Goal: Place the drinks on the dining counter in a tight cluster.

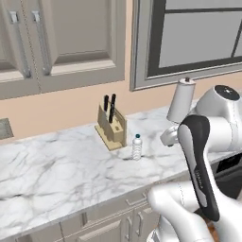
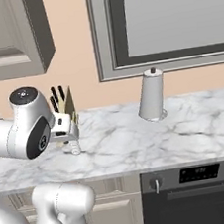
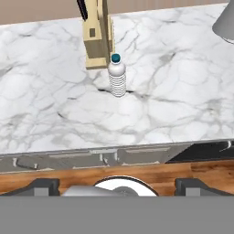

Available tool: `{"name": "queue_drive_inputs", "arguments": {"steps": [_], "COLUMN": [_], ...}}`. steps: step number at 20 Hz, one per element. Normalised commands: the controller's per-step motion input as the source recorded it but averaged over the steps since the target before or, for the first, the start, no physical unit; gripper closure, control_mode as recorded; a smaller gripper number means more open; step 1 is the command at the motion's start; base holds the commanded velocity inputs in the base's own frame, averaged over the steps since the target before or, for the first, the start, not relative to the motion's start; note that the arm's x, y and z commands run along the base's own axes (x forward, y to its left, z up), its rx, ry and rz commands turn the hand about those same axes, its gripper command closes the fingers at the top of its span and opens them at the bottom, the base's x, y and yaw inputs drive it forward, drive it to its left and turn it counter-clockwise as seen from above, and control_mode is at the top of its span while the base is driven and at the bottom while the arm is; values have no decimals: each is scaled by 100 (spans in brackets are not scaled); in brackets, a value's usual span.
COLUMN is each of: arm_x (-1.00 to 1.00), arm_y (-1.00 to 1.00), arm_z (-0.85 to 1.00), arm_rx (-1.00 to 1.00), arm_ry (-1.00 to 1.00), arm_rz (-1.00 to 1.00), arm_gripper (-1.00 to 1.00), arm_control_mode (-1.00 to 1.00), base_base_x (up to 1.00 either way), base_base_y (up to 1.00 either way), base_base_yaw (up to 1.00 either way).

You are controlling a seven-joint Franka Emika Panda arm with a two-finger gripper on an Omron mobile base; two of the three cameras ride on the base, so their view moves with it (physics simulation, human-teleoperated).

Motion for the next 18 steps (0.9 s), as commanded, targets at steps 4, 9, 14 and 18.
{"name": "queue_drive_inputs", "arguments": {"steps": [4,9,14,18], "arm_x": [0,0,0,4], "arm_y": [0,0,0,0], "arm_z": [0,0,0,-1], "arm_rx": [0,0,0,0], "arm_ry": [0,0,0,0], "arm_rz": [0,0,0,1], "arm_gripper": [-100,-100,-100,-100], "arm_control_mode": [100,100,100,-100], "base_base_x": [76,16,0,0], "base_base_y": [12,4,0,0], "base_base_yaw": [-4,0,0,0]}}
